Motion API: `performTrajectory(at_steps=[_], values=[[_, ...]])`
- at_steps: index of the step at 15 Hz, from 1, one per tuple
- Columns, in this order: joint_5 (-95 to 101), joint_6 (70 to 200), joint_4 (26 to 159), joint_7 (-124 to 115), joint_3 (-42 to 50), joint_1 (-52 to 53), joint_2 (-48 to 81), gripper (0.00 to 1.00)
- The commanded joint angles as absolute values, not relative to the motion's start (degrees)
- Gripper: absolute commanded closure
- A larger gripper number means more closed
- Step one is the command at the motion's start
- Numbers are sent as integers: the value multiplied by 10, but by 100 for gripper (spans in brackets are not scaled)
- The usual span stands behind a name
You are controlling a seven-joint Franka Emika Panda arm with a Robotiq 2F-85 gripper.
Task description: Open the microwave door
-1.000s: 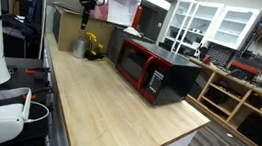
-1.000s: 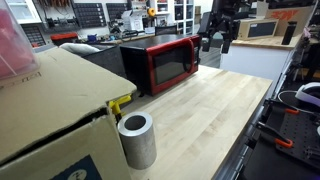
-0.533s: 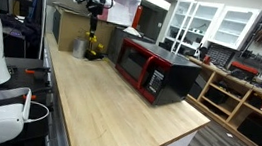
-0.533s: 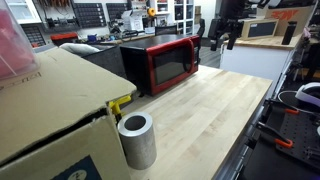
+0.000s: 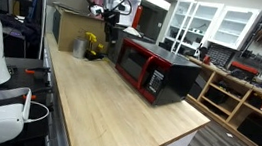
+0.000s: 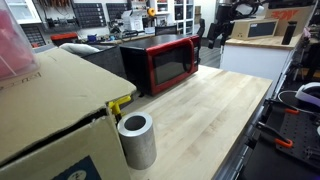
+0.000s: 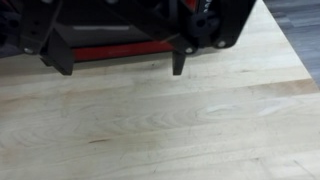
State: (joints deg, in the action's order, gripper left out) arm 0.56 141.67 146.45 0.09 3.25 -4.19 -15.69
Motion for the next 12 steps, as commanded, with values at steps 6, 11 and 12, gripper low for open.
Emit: performTrajectory(at_steps=[6, 11, 12], values=[[32, 1477, 1264, 127, 64, -56, 78, 0], [108, 1483, 1177, 141, 78, -73, 158, 0], [116, 1486, 1166, 146, 79, -76, 169, 0]])
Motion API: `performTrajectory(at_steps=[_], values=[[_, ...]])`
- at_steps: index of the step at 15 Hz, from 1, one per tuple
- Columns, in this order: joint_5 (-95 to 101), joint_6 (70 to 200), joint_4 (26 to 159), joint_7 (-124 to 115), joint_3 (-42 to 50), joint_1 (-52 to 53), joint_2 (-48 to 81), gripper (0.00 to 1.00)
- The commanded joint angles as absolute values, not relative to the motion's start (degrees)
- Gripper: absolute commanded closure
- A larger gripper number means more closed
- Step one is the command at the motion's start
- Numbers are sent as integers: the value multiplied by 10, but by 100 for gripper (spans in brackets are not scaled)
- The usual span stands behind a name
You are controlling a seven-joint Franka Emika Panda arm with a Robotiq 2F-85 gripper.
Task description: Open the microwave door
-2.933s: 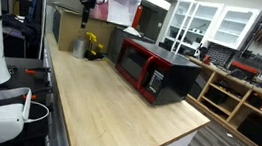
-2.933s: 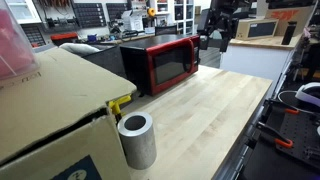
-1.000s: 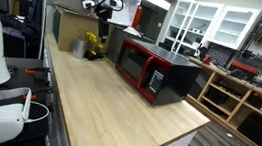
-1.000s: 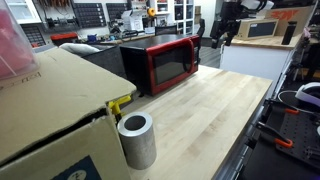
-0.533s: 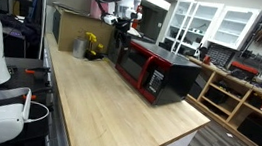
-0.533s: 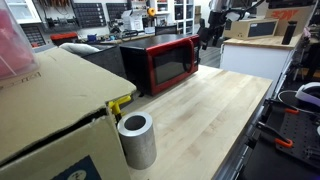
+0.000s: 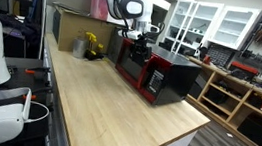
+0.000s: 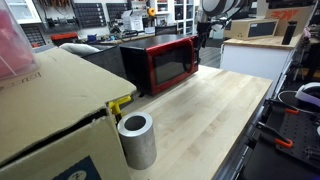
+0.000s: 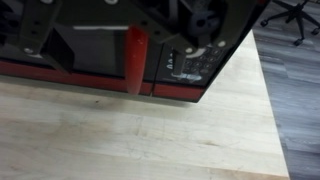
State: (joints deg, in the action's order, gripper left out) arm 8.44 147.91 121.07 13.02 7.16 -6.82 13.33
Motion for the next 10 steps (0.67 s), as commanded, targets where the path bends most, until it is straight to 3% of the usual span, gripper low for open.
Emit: performTrajectory(at_steps=[1, 10], values=[[123, 1489, 1156, 148, 80, -79, 180, 0], [122, 1501, 1096, 151, 63, -90, 237, 0]])
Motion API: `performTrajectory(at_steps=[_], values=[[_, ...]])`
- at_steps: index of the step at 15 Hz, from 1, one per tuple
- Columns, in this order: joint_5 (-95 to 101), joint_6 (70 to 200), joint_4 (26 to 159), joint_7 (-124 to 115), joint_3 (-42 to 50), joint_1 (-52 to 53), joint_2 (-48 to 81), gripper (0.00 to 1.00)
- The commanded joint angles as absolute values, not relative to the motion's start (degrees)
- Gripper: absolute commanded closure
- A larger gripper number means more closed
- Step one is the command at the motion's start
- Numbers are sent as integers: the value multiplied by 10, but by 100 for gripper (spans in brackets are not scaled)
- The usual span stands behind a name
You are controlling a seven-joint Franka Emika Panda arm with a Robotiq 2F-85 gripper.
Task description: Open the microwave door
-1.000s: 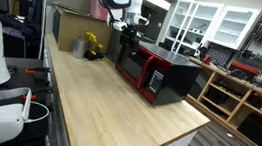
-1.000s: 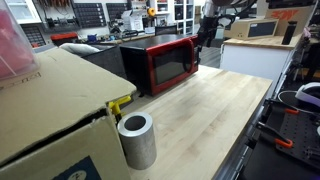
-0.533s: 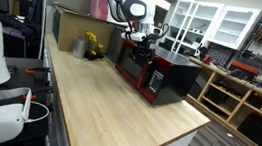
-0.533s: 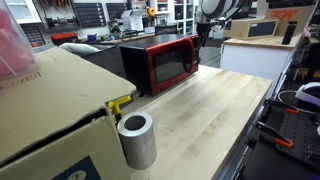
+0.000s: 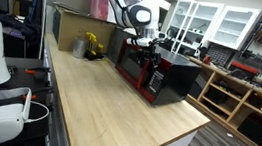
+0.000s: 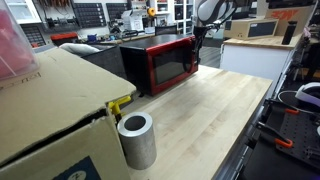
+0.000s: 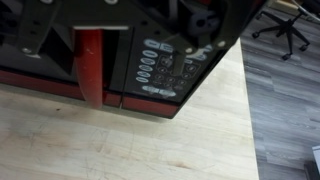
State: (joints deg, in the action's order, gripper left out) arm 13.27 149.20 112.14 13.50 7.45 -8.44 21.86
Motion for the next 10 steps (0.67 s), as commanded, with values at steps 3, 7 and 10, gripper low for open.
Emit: performTrajectory(at_steps=[3, 7, 10], values=[[121, 1511, 1091, 139, 60, -86, 244, 24], [121, 1517, 1088, 138, 63, -90, 251, 50], [97, 1509, 1097, 141, 54, -97, 241, 69]])
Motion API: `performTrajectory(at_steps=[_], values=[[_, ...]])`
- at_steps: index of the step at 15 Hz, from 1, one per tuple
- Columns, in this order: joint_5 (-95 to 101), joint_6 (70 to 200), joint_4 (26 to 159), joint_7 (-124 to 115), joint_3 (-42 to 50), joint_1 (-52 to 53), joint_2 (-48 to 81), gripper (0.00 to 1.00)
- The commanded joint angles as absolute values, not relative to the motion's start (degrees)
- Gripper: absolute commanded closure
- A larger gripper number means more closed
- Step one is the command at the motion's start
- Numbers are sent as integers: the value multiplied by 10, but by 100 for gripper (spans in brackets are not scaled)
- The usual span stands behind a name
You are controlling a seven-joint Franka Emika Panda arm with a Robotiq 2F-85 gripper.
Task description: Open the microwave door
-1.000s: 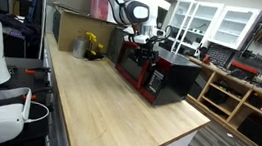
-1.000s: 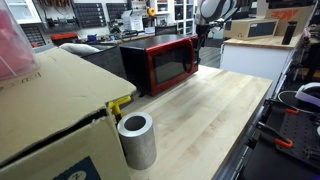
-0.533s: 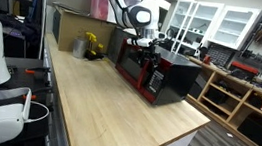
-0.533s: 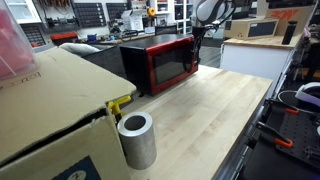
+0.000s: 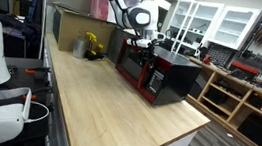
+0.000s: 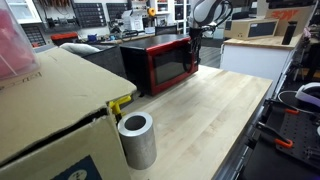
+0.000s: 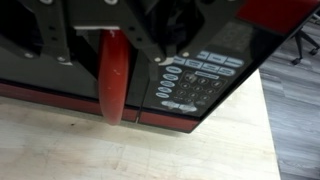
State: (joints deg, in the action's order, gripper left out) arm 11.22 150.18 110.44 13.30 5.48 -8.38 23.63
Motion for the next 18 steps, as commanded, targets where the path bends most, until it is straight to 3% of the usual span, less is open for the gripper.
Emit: performTrajectory(at_steps=[1, 3, 18], values=[[82, 1505, 1101, 144, 49, -100, 237, 76], [59, 1503, 1109, 145, 44, -103, 230, 88], [47, 1532, 1228, 128, 41, -87, 171, 89]])
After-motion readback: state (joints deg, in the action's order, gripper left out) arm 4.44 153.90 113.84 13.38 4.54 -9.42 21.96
